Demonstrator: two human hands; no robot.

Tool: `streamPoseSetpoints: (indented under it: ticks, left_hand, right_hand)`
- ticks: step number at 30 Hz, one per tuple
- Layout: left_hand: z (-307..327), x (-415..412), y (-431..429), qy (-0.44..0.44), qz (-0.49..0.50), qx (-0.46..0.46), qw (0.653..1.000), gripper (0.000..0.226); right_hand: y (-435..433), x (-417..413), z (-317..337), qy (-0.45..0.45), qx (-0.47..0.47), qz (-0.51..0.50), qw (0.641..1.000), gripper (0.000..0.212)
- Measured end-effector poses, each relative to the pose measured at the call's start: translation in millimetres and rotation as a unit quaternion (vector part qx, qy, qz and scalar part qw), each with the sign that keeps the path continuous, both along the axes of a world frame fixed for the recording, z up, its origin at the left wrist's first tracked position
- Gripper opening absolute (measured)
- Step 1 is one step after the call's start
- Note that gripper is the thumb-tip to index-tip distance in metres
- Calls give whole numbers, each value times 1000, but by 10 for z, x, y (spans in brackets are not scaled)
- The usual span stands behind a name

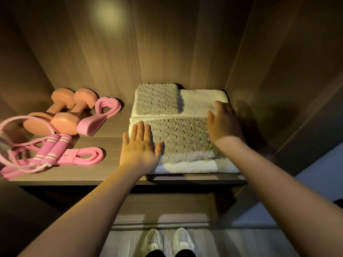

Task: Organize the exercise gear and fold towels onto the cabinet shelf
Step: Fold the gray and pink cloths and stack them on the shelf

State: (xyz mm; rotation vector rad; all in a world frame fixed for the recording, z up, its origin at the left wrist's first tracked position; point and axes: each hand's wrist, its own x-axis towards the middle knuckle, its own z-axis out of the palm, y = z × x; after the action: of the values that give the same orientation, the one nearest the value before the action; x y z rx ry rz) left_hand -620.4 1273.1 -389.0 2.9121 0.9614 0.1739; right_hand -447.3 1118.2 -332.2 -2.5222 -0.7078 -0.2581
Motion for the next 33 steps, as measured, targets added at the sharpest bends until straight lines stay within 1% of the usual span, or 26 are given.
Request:
streamPoseSetpoints:
  ticks: [1,3,4,5,7,11,15,18,20,21,22,23,24,25,26,27,28,29,30,31,32,33]
  left_hand:
    - [1,0,1,0,1,-1,1000,80]
    - [11,8,-5,1,-1,-2,1000,80]
    - [13,5,-4,3,-2,-2,1000,81]
    - [9,2,2,4,-3,-2,1000,81]
    - [-4,-1,16,0,-5,-1,1000,81]
    - [-16,8,20,-6,-3,5,1000,80]
    - [3,5,11,-2,-5,4,1000,79]
    - [18,3,5,5,-5,2,1000,80]
    - [27,5,6,9,-2,-1,1000,80]
    - [33,6,2,13,0,-2,1000,81]
    - [39,10,-1,18,1,-3,1000,81]
    - [42,13,0,23,2,-3,1000,82]
    - [43,14,5,27,3,-4,1000,83]
    - [45,16,11,29,4,-6,1000,83]
    - [50,20,13,31,3,-8,999,83]
    - [56,22,12,32,2,-11,999,82]
    - [60,20,9,34,0,-12,999,82]
    - [61,18,13,35,0,-12,999,82]
    - [60,17,17,35,0,-12,999,82]
    - [61,17,21,36,0,-13,999,82]
    - [62,17,23,36,1,-14,999,82]
    - [65,18,20,37,0,-15,999,82]
  right_hand:
    - [106,-179,25,-8,-21,58,998,48]
    - [319,-539,-33,36,-104,192,975,54]
    - [392,-665,-117,59,-157,234,958,56]
    - [419,-736,-206,61,-199,247,946,57]
    - [357,-692,-347,44,-238,231,942,57]
    - [50,-396,-449,52,-264,183,946,59]
    - [-309,-80,-468,99,-250,101,958,63]
    - [-473,4,-390,139,-258,51,955,64]
    - [-520,-42,-274,180,-230,20,956,65]
    - [-559,-107,-218,190,-179,-3,965,63]
    - [-613,-204,-172,180,-93,-30,979,58]
    - [-687,-327,-151,146,23,-56,987,47]
    - [-767,-465,-138,115,134,-77,981,36]
    - [-838,-596,-126,120,224,-94,963,30]
    - [-900,-711,-128,170,302,-116,931,31]
    - [-949,-792,-146,249,376,-140,882,33]
    - [-980,-840,-171,335,449,-165,811,32]
    - [-983,-853,-176,414,517,-181,727,31]
    - [-971,-860,-150,475,571,-186,643,30]
    - [-952,-866,-119,517,607,-185,575,30]
    - [-928,-865,-86,542,628,-180,528,34]
    - [-899,-854,-55,557,639,-176,500,40]
